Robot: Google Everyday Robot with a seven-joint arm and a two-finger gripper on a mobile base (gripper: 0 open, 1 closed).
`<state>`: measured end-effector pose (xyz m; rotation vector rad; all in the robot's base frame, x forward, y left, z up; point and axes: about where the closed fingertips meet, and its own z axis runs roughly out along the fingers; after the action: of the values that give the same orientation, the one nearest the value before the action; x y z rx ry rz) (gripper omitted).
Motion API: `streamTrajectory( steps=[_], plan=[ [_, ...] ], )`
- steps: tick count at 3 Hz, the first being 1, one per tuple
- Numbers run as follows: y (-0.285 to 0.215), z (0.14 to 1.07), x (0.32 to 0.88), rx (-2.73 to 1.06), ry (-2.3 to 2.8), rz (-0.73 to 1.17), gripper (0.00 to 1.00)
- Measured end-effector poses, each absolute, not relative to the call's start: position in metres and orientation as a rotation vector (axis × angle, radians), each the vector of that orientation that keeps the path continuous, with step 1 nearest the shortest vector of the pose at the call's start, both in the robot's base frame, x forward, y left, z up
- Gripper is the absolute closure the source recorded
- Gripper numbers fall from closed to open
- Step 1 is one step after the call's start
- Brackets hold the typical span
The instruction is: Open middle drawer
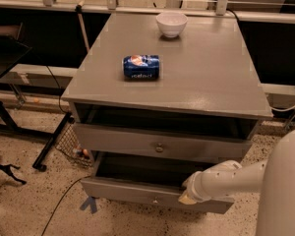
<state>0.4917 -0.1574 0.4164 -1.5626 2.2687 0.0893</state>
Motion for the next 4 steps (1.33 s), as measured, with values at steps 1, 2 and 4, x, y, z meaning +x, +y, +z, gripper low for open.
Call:
streamTrajectory(
  steps=[1, 2, 4],
  plan=[
    [-0.158, 0.412, 0.471, -1.544, 2.285, 0.109, 1.0],
    [-0.158, 0.41, 0.459, -1.528, 2.292, 0.122, 1.0],
    [-0.16, 0.409, 0.448, -1.506, 2.3, 0.133, 1.0]
  ],
)
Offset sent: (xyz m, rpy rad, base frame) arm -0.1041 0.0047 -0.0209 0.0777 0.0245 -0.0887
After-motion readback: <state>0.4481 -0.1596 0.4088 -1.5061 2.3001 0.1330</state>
